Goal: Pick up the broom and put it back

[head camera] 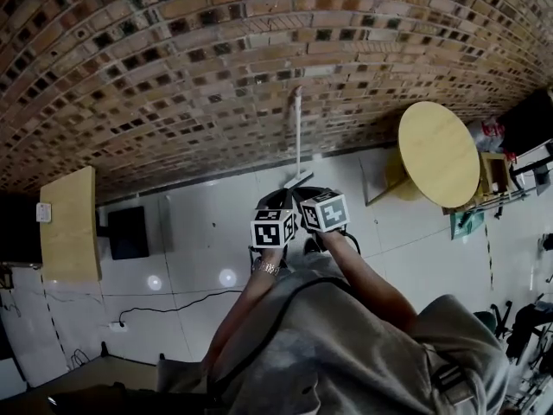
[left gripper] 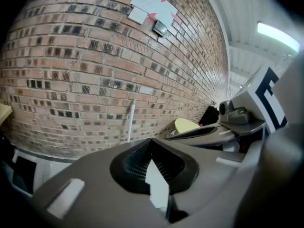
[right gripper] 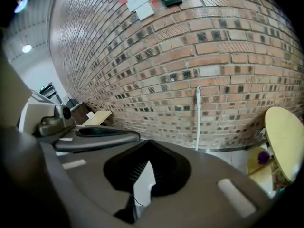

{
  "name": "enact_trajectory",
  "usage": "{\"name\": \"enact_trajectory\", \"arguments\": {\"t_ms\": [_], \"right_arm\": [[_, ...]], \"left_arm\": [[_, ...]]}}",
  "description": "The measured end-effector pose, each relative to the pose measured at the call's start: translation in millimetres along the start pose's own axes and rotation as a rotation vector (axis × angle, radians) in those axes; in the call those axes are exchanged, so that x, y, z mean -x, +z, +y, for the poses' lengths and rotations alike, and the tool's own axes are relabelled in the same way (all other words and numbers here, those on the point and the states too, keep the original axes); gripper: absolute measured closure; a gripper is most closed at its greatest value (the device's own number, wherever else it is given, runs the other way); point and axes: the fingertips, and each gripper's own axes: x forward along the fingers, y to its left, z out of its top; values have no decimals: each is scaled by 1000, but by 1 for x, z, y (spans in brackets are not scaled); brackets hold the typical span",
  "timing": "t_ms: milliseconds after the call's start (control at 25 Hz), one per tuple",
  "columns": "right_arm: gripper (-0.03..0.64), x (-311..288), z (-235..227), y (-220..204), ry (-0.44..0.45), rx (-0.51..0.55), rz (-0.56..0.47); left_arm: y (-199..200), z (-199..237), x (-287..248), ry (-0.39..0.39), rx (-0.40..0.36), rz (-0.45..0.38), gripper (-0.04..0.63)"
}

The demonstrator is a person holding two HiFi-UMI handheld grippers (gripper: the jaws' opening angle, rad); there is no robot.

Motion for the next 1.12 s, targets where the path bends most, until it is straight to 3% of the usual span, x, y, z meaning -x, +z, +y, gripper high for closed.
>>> {"name": "enact_trajectory", "arguments": {"t_ms": [360,1120], "right_arm": [[621,40,-16,30,-30,89,-119],[623,45,-24,36,55,65,-131]], "left_arm": [[18,-33,-6,9,-35,-32,624],[33,-39,-13,62,-73,-51,624]]}}
